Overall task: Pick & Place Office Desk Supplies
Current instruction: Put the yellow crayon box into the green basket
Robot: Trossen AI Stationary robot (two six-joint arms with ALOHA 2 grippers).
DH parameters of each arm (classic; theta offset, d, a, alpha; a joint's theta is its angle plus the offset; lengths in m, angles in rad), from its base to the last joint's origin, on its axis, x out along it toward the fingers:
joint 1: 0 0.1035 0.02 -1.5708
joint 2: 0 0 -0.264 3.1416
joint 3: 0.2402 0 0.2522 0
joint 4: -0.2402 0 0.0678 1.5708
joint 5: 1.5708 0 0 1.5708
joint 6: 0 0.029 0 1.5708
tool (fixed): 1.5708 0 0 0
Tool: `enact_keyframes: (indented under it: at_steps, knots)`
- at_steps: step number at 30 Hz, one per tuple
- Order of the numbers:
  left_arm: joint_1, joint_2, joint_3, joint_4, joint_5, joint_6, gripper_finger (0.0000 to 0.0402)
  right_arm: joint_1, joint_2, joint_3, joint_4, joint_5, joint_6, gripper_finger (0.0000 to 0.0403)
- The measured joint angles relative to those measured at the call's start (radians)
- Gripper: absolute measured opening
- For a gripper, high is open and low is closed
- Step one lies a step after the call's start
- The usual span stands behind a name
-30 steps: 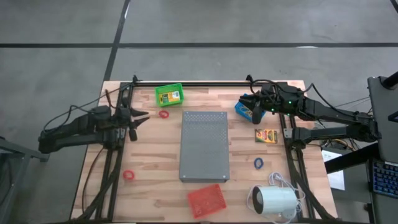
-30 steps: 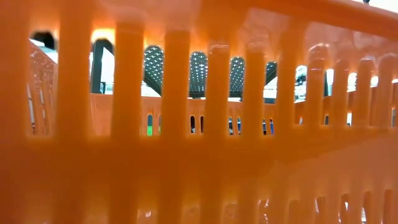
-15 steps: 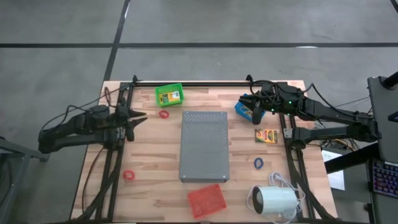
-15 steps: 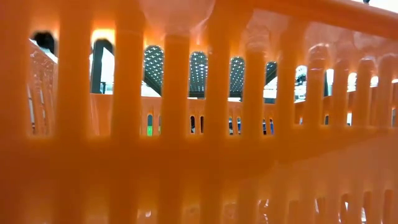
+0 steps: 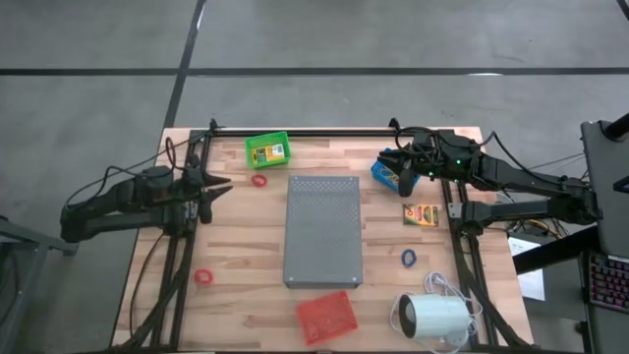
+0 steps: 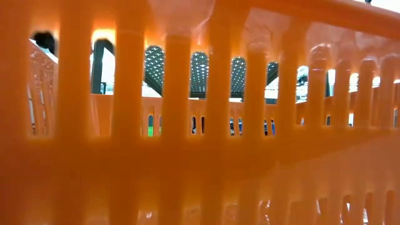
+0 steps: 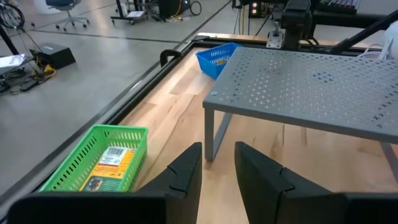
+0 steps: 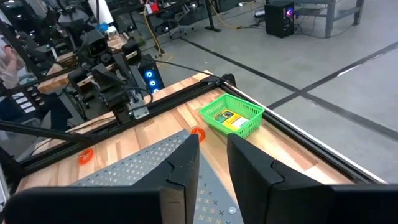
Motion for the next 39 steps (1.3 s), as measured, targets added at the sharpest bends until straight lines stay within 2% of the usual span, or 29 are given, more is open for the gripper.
enact_keyframes:
  at_steps: [12, 25, 30, 35, 39]
  knots:
    - [0.0, 0.0, 0.0, 0.0, 0.0, 0.0, 0.0098, 0.0, 0.008, 0.0, 0.049, 0.0, -0.007, 0.0072]
    - [0.0, 0.0, 0.0, 0.0, 0.0, -0.003, 0.0098, 0.0, 0.011, 0.0, 0.024, -0.01, 0.294, 0.0066]
    - [0.0, 0.0, 0.0, 0.0, 0.0, -0.003, 0.0098, 0.0, 0.018, 0.061, -0.212, 0.016, 0.393, 0.0059]
    - [0.0, 0.0, 0.0, 0.0, 0.0, -0.002, 0.0098, 0.001, 0.058, 0.201, -0.5, 0.101, 0.516, 0.0058]
    - [0.0, 0.0, 0.0, 0.0, 0.0, -0.002, 0.0098, 0.001, 0.131, 0.313, -0.733, 0.103, 0.689, 0.0058]
